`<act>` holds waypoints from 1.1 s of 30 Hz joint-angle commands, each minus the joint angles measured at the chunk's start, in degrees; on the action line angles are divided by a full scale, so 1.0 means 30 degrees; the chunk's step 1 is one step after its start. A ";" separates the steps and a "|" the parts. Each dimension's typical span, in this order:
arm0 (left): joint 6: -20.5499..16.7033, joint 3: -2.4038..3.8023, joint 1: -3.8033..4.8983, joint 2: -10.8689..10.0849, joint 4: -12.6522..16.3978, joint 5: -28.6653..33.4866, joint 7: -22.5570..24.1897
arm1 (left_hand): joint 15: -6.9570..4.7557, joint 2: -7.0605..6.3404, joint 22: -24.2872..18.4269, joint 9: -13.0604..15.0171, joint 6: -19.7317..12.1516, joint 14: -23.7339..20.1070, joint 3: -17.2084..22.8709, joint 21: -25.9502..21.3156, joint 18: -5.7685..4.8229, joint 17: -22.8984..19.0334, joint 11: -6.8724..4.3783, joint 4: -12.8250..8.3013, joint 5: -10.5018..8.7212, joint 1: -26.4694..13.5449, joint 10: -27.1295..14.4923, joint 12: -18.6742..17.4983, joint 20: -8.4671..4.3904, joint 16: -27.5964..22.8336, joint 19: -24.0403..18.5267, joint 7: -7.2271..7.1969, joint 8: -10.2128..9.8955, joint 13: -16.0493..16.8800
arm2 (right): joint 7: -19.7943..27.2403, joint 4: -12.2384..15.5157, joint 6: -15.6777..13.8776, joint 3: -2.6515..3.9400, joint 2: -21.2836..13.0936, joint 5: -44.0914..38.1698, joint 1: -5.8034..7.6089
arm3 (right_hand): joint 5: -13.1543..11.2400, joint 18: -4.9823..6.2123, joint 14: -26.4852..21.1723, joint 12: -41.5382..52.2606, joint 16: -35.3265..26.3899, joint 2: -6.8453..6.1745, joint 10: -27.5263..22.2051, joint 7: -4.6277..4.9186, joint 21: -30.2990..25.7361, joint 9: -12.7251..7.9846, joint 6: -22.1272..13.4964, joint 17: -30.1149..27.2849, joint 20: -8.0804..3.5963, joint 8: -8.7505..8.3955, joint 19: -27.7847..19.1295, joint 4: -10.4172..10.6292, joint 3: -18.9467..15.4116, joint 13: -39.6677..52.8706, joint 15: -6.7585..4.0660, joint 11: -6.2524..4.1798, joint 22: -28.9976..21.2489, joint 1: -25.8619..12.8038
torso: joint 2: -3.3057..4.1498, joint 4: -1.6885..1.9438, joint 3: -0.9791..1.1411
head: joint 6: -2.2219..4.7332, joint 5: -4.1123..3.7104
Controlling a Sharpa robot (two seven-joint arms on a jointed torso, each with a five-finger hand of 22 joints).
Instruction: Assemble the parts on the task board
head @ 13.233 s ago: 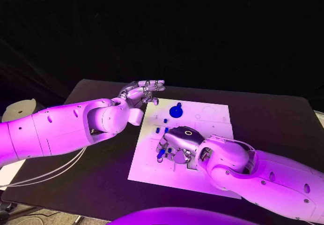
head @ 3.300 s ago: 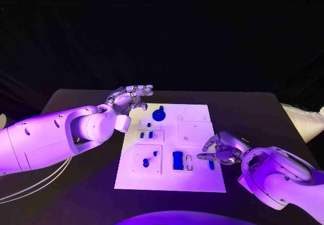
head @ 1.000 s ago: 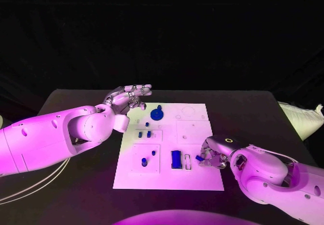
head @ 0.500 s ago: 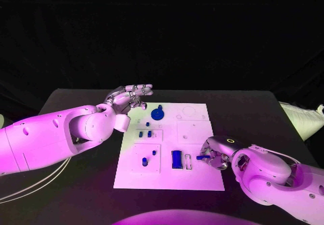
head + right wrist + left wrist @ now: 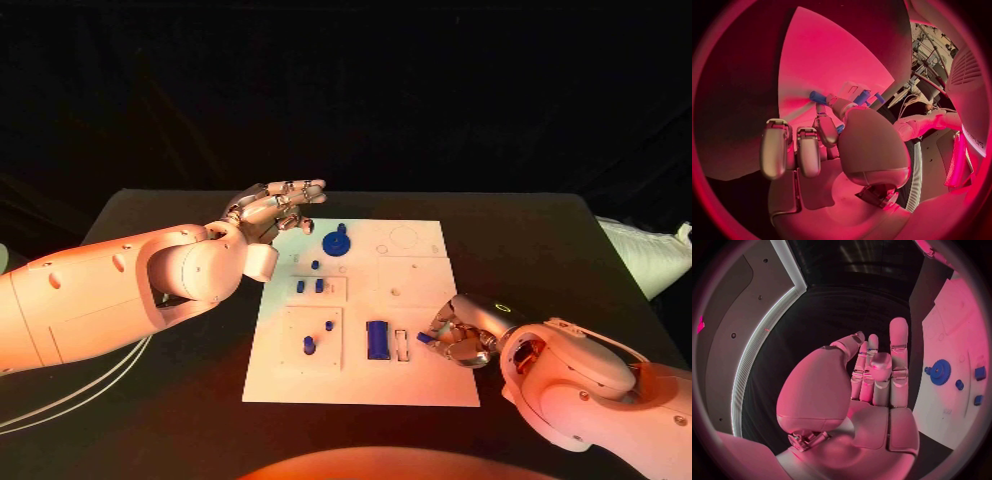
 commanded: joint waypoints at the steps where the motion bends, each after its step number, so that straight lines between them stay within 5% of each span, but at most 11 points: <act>1: 0.0316 0.0009 0.0009 0.0031 0.0039 -0.0077 0.0109 | -0.0018 0.0188 -0.0030 0.0003 -0.0190 -0.0134 -0.0098 -0.0068 0.0267 -0.0020 0.0009 -0.0021 -0.0030 0.0063 -0.0099 0.0077 0.0008 -0.0092 -0.0163 0.0000 -0.0037 0.0025 | -0.0326 0.0195 -0.1555 0.0024 0.0008 0.1198 0.0011 | 0.0069 -0.0364 0.1618 0.0127 0.0117 -0.0137 0.0110 -0.0173 0.0104 0.0354 0.0185 0.3424 0.0073 0.0007 0.0024 0.0012 -0.0175 0.0032 0.0006 -0.0100 0.0056 -0.0143 | 0.0001 0.0002 -0.0011 | -0.0024 0.0017; 6: 0.0324 0.0009 0.0009 0.0037 0.0048 -0.0077 0.0104 | -0.0018 0.0188 -0.0030 0.0003 -0.0190 -0.0134 -0.0098 -0.0068 0.0267 -0.0020 0.0009 -0.0021 -0.0030 0.0063 -0.0099 0.0077 0.0008 -0.0092 -0.0163 0.0000 -0.0037 0.0025 | -0.0334 0.0343 -0.2255 0.0033 0.0157 0.2031 0.0020 | 0.0069 -0.0374 0.1635 0.0229 0.0160 -0.0383 0.0190 -0.0230 0.0141 0.0423 0.0336 0.3494 0.0033 0.0030 0.0055 0.0204 -0.0557 0.0107 -0.0035 -0.0145 0.0110 -0.0493 | -0.0008 -0.0009 -0.0011 | -0.0058 0.0006; 12: 0.0345 0.0009 0.0009 0.0073 0.0061 -0.0079 0.0094 | -0.0022 0.0208 -0.0036 0.0004 -0.0189 -0.0150 -0.0099 -0.0077 0.0269 -0.0059 0.0005 -0.0055 -0.0024 0.0101 -0.0120 0.0105 0.0007 -0.0102 -0.0163 -0.0004 -0.0033 0.0032 | -0.0379 0.0211 -0.1938 0.0027 0.0517 0.3195 0.0023 | 0.0210 -0.0384 0.1646 0.0350 0.0187 -0.0527 0.0274 -0.0283 0.0169 0.0491 0.0481 0.3539 -0.0004 0.0041 0.0081 0.0406 -0.1059 0.0200 -0.0073 -0.0190 0.0153 -0.0808 | -0.0014 0.0020 -0.0021 | -0.0056 -0.0027; 21: 0.0349 0.0009 0.0010 0.0081 0.0083 -0.0079 0.0077 | -0.0022 0.0208 -0.0036 0.0004 -0.0189 -0.0150 -0.0099 -0.0077 0.0269 -0.0059 0.0005 -0.0055 -0.0024 0.0101 -0.0120 0.0105 0.0007 -0.0102 -0.0163 -0.0004 -0.0033 0.0032 | -0.0511 -0.0233 -0.1498 0.0009 0.1076 0.3950 0.0021 | 0.2968 -0.0409 0.1667 0.0577 0.0241 -0.0484 0.0438 -0.0448 0.0241 0.0709 0.0835 0.3632 -0.0131 0.0076 0.0151 0.1011 -0.2906 0.0423 -0.0193 -0.0328 0.0277 -0.1561 | -0.0006 0.0000 -0.0014 | -0.0076 0.0023; 33: 0.0392 0.0009 0.0011 0.0071 0.0114 -0.0079 0.0042 | -0.0022 0.0209 -0.0044 0.0004 -0.0191 -0.0151 -0.0115 -0.0088 0.0271 -0.0056 0.0011 -0.0061 -0.0027 0.0098 -0.0134 0.0123 0.0007 -0.0095 -0.0164 0.0002 -0.0033 0.0037 | -0.0593 -0.0597 -0.0883 0.0004 0.1444 0.4161 0.0020 | 0.3828 -0.0419 0.1673 0.0608 0.0257 -0.0205 0.0487 -0.0552 0.0269 0.0902 0.1061 0.3664 -0.0196 0.0163 0.0179 0.1336 -0.4058 0.0502 -0.0266 -0.0407 0.0337 -0.1784 | 0.0000 -0.0013 0.0006 | -0.0117 0.0099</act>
